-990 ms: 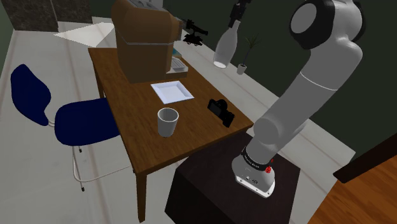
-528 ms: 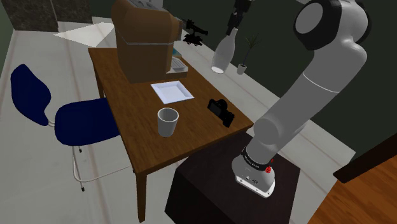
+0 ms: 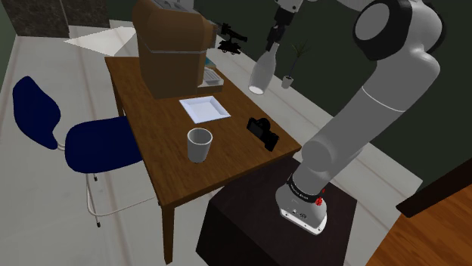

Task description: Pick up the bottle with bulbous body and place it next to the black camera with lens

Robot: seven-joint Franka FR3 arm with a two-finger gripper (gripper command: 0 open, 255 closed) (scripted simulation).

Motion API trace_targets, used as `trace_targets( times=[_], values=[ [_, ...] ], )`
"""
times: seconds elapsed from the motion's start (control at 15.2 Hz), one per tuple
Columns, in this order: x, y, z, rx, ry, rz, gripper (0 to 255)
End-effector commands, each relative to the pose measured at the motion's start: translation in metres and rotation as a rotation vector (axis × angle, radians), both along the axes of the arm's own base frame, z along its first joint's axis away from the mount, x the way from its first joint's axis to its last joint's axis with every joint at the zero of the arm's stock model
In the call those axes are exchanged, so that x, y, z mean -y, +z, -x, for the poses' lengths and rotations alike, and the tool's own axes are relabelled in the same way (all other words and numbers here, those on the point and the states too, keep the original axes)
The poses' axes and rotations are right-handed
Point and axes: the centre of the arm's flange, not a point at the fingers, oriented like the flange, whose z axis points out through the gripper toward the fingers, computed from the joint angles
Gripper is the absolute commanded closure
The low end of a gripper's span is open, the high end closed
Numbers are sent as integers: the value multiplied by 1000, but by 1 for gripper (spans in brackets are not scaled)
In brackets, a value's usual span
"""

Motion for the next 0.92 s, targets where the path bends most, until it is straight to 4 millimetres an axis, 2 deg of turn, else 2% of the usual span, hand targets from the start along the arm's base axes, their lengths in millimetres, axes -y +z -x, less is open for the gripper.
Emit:
trace_targets(
  times=[0.0, 0.86],
  values=[
    [0, -11, 0, 1, 0, 1, 255],
    [0, -79, 0, 1, 0, 1, 255]
  ],
)
